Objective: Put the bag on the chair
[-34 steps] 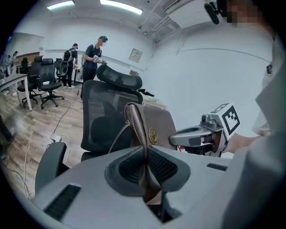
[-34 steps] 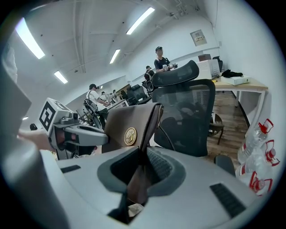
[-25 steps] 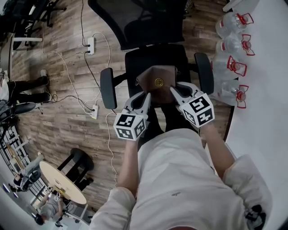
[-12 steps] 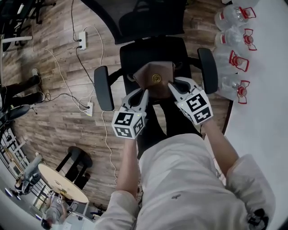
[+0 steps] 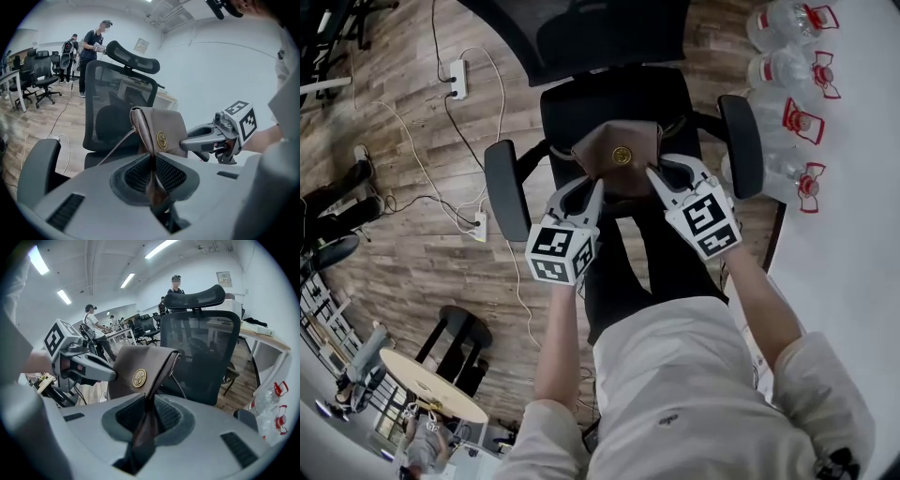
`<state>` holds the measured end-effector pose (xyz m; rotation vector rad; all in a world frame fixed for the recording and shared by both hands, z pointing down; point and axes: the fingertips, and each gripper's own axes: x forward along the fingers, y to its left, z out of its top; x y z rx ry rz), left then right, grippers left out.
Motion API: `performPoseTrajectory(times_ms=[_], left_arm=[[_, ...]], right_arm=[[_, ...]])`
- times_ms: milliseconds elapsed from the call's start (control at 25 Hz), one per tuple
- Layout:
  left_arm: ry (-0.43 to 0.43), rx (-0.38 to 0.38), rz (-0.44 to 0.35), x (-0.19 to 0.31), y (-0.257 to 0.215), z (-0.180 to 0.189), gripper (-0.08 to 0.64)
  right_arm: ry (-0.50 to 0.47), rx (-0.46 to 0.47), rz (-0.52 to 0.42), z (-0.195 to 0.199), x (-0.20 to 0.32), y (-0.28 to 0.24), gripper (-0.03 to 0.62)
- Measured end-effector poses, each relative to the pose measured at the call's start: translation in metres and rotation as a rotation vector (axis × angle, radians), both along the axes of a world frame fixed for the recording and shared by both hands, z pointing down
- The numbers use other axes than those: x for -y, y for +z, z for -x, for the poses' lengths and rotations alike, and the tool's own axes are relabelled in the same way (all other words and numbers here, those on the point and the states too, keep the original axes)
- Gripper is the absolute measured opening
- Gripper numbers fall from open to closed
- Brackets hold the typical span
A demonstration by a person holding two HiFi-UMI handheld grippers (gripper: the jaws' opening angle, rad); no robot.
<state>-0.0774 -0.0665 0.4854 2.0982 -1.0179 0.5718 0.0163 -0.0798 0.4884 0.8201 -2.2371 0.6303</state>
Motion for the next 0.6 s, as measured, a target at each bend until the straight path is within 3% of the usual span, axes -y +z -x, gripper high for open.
performPoseTrajectory(times_ms=[240, 600], left_arm=[[0.045, 0.008, 0.017, 0.007, 0.024, -0.004, 0.031], [0.097, 0.042, 0.018, 0.018, 0.054, -0.009, 0.031]], right_arm=[[-0.051, -0.079, -0.033, -0.002, 0.005, 0.022, 0.066], [-0.063, -0.108, -0.039, -0.006, 0.014, 0.052, 0.066]])
